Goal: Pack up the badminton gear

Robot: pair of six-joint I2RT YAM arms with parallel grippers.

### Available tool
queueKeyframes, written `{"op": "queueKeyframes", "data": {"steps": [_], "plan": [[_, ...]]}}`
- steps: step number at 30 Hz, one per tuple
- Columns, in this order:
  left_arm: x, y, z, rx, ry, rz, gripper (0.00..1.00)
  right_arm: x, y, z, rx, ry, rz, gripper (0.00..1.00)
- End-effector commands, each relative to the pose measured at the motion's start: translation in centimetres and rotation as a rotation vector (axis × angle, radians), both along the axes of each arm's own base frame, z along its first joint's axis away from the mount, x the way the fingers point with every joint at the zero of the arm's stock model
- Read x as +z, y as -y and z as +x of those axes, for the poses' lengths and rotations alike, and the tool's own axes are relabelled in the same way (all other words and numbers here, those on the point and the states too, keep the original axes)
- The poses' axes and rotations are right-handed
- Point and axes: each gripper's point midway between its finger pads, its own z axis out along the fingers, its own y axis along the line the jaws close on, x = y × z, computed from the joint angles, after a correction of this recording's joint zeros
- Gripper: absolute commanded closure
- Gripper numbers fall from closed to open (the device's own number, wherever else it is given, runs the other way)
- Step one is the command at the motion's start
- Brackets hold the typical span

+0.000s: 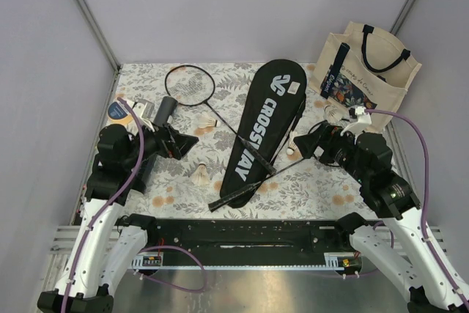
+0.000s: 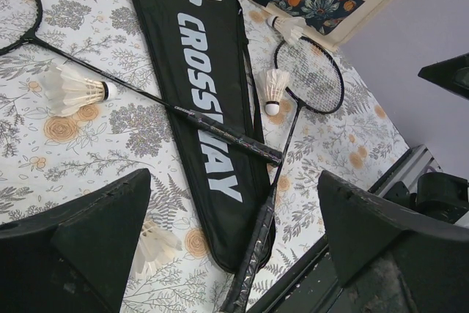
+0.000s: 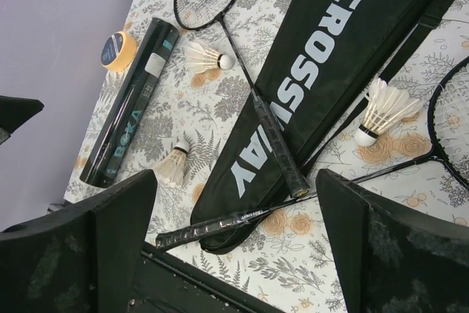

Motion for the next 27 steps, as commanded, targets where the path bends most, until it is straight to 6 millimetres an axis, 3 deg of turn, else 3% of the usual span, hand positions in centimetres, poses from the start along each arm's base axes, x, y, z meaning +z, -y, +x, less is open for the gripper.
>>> {"op": "queueKeyframes", "data": {"steps": [1,11,15,17,20,23,27], "plan": [[2.3,0.1,-0.3,-0.016,0.096,0.005,0.01,1.9,0.3,-0.1,-0.009,0.051,0.014,0.0],[2.4,-0.2,-0.4,0.001,0.097,0.018,0.01,1.1,0.2,0.2,-0.023,0.025,0.018,0.01],[2.0,-1.2,0.7,0.076,0.089,0.042,0.01,0.9,0.1,0.2,-0.018,0.021,0.021,0.0],[1.6,-3.4,2.6,0.202,0.075,0.132,0.01,0.5,0.0,0.2,-0.014,0.012,0.019,0.01],[0.0,-9.1,6.7,0.477,-0.009,0.377,0.01,0.5,-0.5,0.1,0.011,0.024,0.036,0.0],[-2.7,-12.5,9.8,0.571,-0.145,0.623,0.01,0.5,-0.8,-0.3,0.046,0.045,0.037,0.0],[-6.6,-13.9,12.2,0.545,-0.305,0.804,0.01,0.6,-0.8,-0.9,0.078,0.079,0.013,0.0]]}}
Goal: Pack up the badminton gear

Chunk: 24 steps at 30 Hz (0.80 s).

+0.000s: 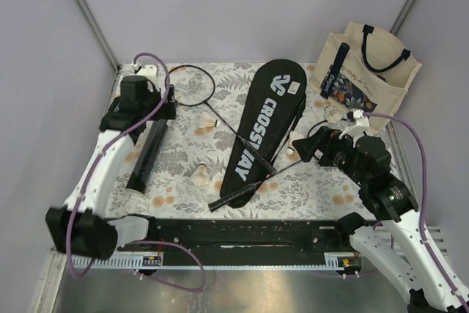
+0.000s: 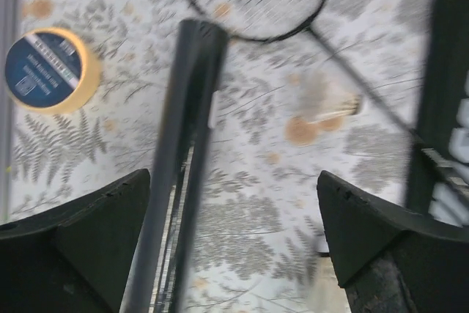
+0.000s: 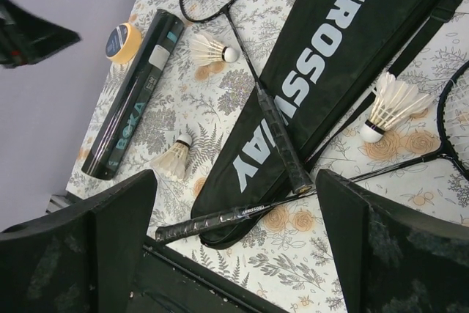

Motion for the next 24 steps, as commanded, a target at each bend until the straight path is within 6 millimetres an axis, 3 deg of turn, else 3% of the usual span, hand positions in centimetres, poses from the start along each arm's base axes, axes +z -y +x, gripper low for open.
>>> {"op": "queueKeyframes", "data": {"steps": [1,8,13,24], "plan": [[-5.7,-4.6,1.3,0.093,-0.254,0.286,0.01,1.5,-0.4,-0.6,0.054,0.091,0.001,0.0],[-12.3,-5.6,2.8,0.097,-0.468,0.359,0.01,2.2,-0.3,-1.6,0.091,0.136,-0.021,0.01],[-14.6,-5.5,3.4,0.072,-0.518,0.319,0.01,2.8,0.4,-2.1,0.086,0.185,-0.041,0.01],[-19.7,-6.8,2.2,0.108,-0.664,0.349,0.05,3.0,0.9,-2.2,0.073,0.212,-0.058,0.0]]}}
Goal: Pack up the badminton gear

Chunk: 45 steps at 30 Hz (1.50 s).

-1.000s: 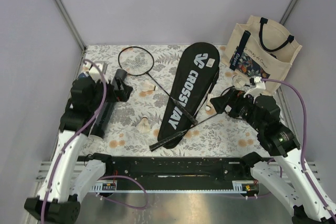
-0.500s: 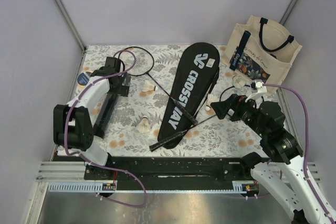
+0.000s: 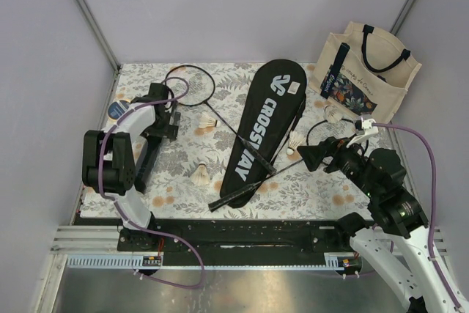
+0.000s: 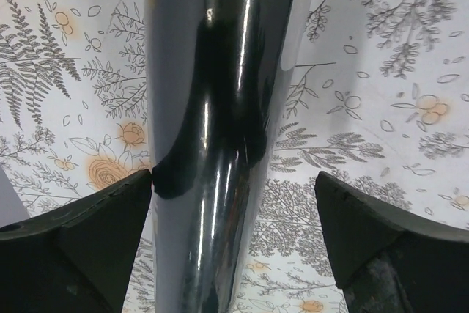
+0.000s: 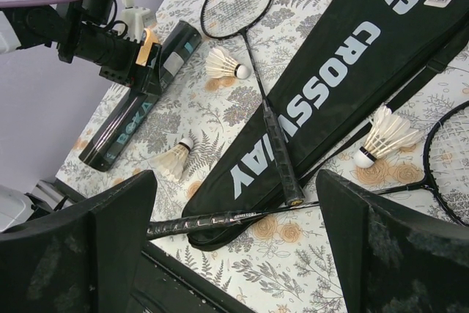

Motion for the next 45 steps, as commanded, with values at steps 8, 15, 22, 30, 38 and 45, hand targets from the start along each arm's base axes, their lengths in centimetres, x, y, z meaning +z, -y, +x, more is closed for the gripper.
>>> {"op": "queueKeyframes", "data": {"steps": [8,15,22,30,38,45], "plan": [[-2.2,-0.6,0.5,0.033,-0.055,0.024,0.26,1.0,0.4,-0.4,-0.003,0.048,-0.003,0.0],[3.1,1.2,0.7,0.075,0.082,-0.094,0.45,1.5,0.4,-0.7,-0.005,0.045,0.022,0.0],[10.1,4.8,0.9,0.074,0.268,-0.345,0.47,0.8,0.1,-0.6,-0.005,0.012,0.046,0.0],[15.9,8.8,0.1,0.069,0.456,-0.625,0.52,0.8,-1.9,-1.0,0.098,0.017,0.101,0.01],[21.3,10.8,-1.1,0.422,0.638,-1.08,0.52,0.7,-4.9,-0.1,0.235,0.099,0.203,0.09],[20.8,12.1,-3.2,0.718,0.542,-1.437,0.57,-0.9,-6.7,0.9,0.295,0.129,0.257,0.2]]}}
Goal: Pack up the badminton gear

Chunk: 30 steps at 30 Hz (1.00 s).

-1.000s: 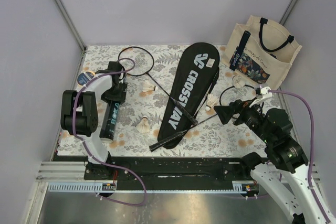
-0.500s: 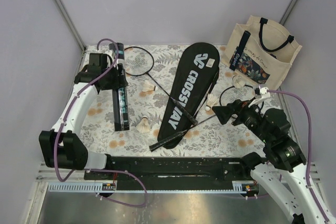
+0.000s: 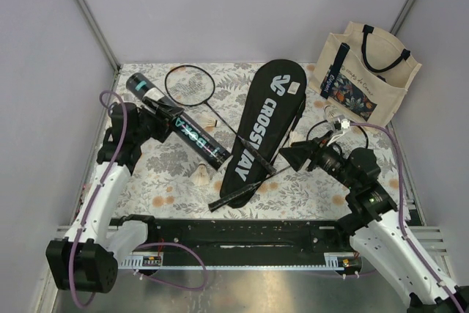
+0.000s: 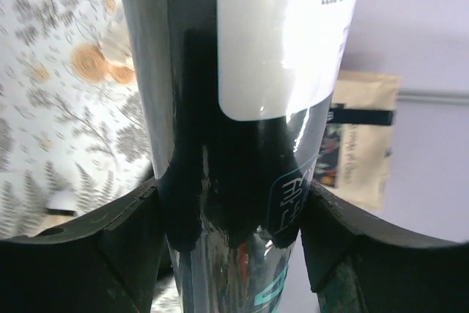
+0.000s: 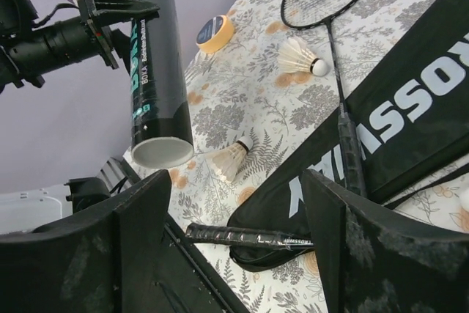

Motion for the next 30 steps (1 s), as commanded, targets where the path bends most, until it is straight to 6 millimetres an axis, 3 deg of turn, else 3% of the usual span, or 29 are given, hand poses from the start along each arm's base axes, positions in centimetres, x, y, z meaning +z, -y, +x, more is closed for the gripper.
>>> {"op": "queueKeyframes", "data": {"steps": [1,6,13,20,25,30], "plan": [[3.2,1.3,-0.3,0.098,0.029,-0.391,0.58,2.9,-2.0,-0.7,0.109,0.145,0.129,0.22],[2.7,1.0,-2.3,0.167,0.009,-0.526,0.6,2.3,-3.6,-1.2,0.176,0.175,0.187,0.3],[2.0,-0.3,-4.5,0.282,0.004,-0.577,0.6,2.1,-6.8,-1.0,0.234,0.146,0.234,0.4],[0.0,0.0,-4.8,0.287,-0.048,-0.59,0.62,3.2,-10.8,-1.9,0.319,0.132,0.257,0.43],[-0.8,0.0,-4.8,0.294,-0.058,-0.581,0.62,3.6,-11.9,-1.8,0.317,0.124,0.262,0.43],[-0.6,0.2,-5.0,0.277,-0.059,-0.581,0.62,2.8,-12.7,-0.8,0.284,0.087,0.229,0.48]]}}
